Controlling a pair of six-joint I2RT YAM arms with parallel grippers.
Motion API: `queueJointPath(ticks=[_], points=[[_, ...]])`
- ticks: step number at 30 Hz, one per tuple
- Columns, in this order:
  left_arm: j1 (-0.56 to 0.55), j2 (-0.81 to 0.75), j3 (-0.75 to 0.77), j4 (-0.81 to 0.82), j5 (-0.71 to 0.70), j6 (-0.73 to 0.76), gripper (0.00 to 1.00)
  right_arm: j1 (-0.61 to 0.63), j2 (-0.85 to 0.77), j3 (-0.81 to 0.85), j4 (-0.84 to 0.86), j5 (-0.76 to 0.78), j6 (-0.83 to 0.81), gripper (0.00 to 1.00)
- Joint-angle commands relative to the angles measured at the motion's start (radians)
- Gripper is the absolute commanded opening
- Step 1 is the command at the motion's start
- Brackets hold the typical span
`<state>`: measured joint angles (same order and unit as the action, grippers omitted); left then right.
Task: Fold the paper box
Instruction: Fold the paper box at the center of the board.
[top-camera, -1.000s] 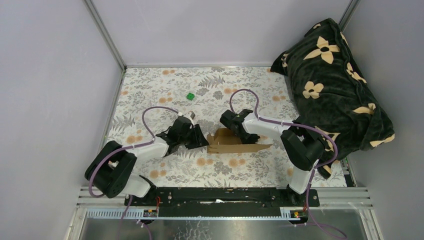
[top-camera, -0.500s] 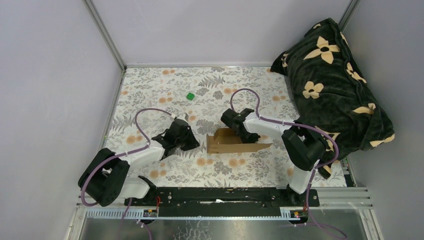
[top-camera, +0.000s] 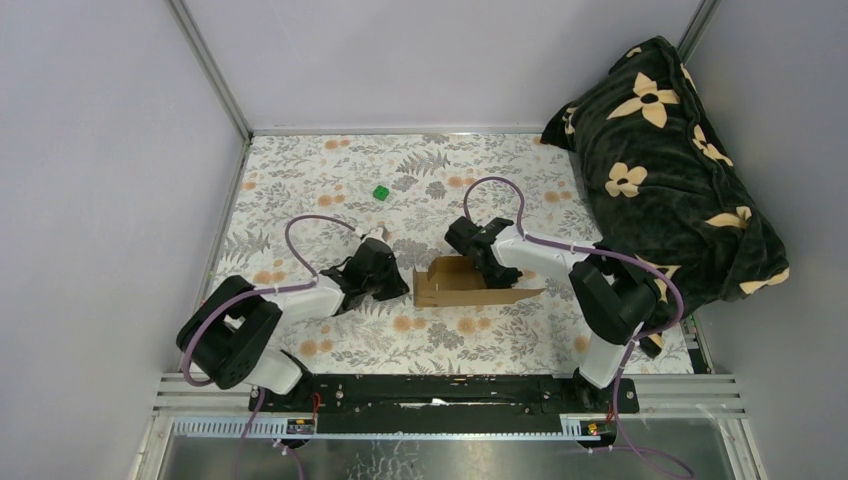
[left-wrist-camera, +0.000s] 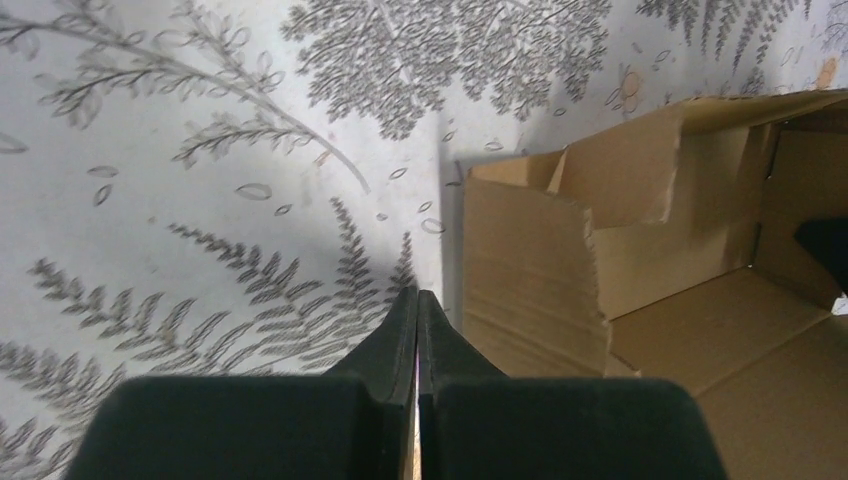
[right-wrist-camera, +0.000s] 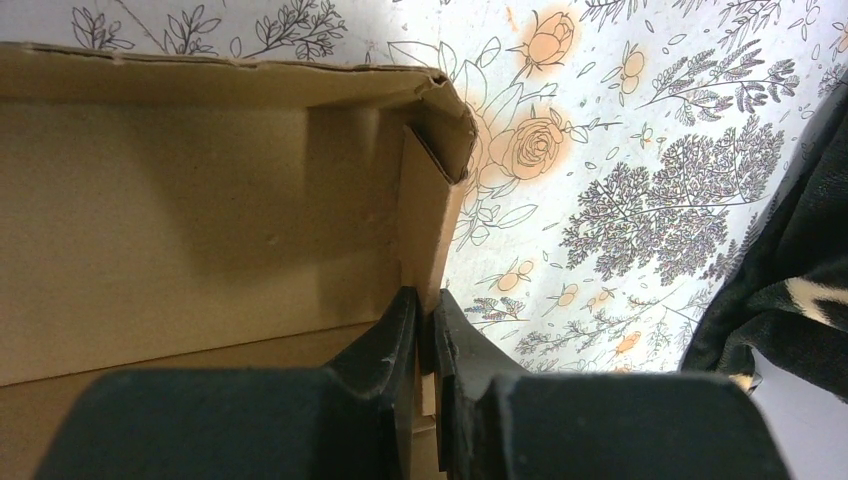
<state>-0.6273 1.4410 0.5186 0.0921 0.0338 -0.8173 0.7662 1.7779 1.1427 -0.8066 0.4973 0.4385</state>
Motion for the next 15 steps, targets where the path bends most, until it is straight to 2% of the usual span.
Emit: queueJointPath(ticks=[1, 6, 15], points=[[-0.026, 0.096, 0.002, -0.056, -0.058, 0.004, 0.0, -0.011, -0.021, -0.024, 0.001, -0.018, -0.016, 0.05], [-0.035, 0.122, -0.018, 0.01, -0.038, -0.022, 0.0, -0.017, -0.026, -0.033, 0.01, -0.022, -0.019, 0.05], [-0.034, 0.004, -0.039, 0.052, -0.011, -0.042, 0.0, -0.026, -0.032, -0.053, 0.03, -0.037, -0.026, 0.04]])
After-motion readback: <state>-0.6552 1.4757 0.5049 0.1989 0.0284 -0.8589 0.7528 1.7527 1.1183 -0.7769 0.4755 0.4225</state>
